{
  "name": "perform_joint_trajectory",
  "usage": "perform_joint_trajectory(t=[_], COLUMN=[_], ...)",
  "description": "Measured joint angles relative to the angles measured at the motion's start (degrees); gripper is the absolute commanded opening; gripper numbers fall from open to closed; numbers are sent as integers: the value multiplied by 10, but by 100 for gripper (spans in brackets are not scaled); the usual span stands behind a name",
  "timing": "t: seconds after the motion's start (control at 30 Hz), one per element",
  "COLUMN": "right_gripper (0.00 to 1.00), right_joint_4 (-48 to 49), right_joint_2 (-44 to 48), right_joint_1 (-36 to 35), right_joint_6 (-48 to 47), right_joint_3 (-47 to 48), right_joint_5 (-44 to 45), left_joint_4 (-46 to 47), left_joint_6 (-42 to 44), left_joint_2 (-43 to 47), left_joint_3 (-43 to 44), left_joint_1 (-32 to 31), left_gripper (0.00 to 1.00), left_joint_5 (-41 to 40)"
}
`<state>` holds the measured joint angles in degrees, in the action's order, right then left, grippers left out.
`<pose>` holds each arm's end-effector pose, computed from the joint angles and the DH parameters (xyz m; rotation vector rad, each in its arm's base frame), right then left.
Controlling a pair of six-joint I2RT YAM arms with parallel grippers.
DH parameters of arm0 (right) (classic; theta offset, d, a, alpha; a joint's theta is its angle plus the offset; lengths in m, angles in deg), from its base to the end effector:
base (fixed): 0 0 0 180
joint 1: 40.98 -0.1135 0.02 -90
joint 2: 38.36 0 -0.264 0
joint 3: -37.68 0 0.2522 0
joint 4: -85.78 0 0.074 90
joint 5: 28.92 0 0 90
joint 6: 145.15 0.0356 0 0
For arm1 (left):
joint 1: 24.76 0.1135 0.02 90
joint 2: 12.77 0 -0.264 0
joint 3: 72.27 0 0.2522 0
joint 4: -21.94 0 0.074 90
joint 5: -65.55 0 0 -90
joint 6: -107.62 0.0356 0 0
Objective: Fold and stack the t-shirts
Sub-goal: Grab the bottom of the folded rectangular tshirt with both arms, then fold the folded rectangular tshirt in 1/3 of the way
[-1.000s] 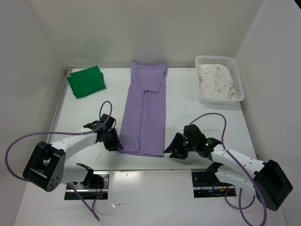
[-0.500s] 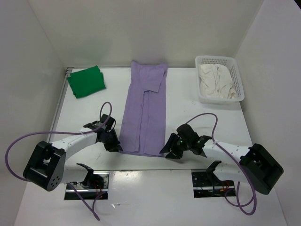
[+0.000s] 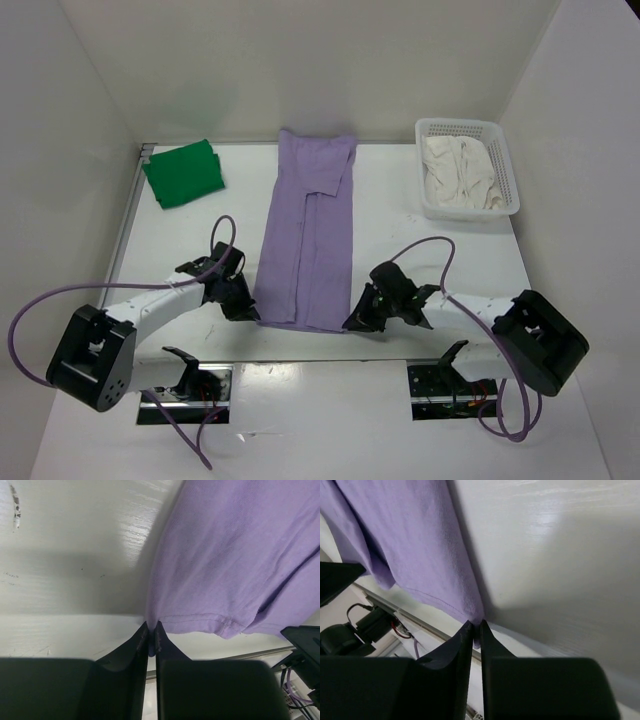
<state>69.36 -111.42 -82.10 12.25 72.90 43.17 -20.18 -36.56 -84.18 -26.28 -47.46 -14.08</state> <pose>0.1474 0.1432 0.1238 0.5071 2.8096 1.0086 0.1869 -0.0851 0.1547 -0.7346 2.7987 -0.5627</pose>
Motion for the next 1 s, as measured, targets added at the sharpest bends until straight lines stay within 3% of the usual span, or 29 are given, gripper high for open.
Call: perform_joint_trajectory(t=[0.13, 0.27, 0.43, 0.53, 0.63, 0.8, 1.0], right_gripper=[0, 0, 0, 0, 0, 0, 0], right_joint_4=[-4, -30, -111, -168, -196, -217, -216], right_joint_2=[-4, 18, 133, 170, 147, 56, -68], right_joint_1=[-10, -57, -90, -33, 40, 112, 170], right_joint_6=[-1, 6, 17, -9, -50, -126, -200], right_joint_3=[1, 5, 8, 38, 87, 187, 294], right_joint_5=[8, 10, 3, -4, -7, -4, 3], left_joint_4=[0, -12, -73, -119, -149, -130, -60], left_joint_6=[1, 8, 42, 58, 64, 78, 78], left_joint_2=[1, 0, -12, -22, -39, -70, -131], left_joint_3=[0, 2, 30, 70, 144, 272, 353], left_joint_1=[0, -8, -15, -15, -15, 7, 38], left_gripper=[2, 0, 0, 0, 0, 0, 0], left_joint_5=[4, 25, 63, 69, 63, 40, 2])
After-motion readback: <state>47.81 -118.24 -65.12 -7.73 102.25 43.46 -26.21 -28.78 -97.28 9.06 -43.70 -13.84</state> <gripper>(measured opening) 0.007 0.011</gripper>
